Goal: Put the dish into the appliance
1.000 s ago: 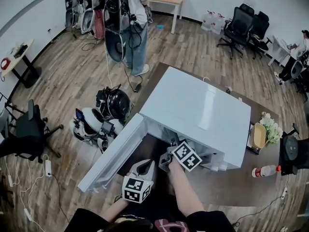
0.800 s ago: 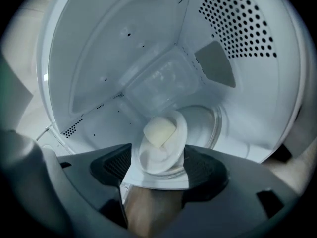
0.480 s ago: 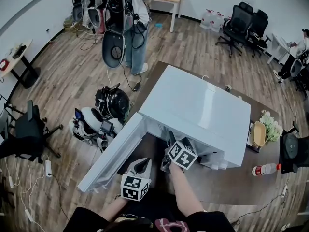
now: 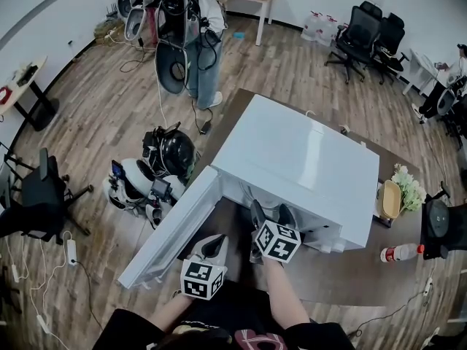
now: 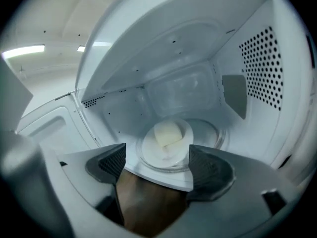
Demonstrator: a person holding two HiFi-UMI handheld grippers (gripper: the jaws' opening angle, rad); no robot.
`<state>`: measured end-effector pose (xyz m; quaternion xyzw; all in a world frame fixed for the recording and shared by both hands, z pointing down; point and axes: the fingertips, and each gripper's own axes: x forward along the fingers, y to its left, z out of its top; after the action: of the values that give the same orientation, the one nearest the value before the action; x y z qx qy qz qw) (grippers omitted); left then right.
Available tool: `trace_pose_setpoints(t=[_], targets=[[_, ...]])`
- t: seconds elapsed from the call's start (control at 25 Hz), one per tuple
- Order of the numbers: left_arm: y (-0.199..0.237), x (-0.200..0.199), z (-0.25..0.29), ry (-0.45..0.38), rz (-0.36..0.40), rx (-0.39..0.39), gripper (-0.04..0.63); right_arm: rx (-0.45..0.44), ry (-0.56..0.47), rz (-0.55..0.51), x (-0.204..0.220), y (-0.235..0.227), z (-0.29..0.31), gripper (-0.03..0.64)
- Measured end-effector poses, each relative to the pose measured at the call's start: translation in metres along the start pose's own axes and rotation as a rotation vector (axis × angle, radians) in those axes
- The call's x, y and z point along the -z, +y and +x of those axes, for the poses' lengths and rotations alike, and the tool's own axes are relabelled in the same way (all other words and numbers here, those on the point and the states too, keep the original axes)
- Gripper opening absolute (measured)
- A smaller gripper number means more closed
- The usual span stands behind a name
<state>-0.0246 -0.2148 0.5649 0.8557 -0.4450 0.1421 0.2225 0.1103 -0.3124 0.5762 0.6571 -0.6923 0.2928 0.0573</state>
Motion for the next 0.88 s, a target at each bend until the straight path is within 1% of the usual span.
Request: trace_pose_setpoints(t=[0.12, 0.32, 0.48, 0.56, 0.68, 0.76, 0.88], targets=[[0.001, -0.002, -0.001, -0.013, -0.010, 0.008, 0.002, -0.048, -0.016, -0.042, -0.003, 0.007, -0.014, 0.394], [-0.001, -0.006, -0.001, -0.030, -0.015, 0.028, 0.002, -0.112, -0.041, -0.064, -0.006, 0.016, -0.040, 0.393], [-0.003, -0.012, -0.003, -0.056, -0.025, 0.033, 0.002, -0.165, -0.071, -0.030, -0.005, 0.028, -0.066, 0.393], [-0.006, -0.015, -0.005, -0.073, -0.029, 0.042, 0.002, -0.171, -0.077, -0.039, -0.002, 0.032, -0.078, 0.392], [-0.011, -0.024, -0.008, -0.104, -0.029, 0.056, 0.002, -0.158, -0.102, -0.097, -0.004, 0.033, -0.095, 0.353], [-0.013, -0.029, -0.011, -0.121, -0.026, 0.061, 0.002, -0.148, -0.127, -0.128, -0.006, 0.034, -0.106, 0.349], [-0.017, -0.034, -0.016, -0.140, -0.023, 0.067, 0.002, -0.141, -0.158, -0.139, -0.007, 0.033, -0.123, 0.348]])
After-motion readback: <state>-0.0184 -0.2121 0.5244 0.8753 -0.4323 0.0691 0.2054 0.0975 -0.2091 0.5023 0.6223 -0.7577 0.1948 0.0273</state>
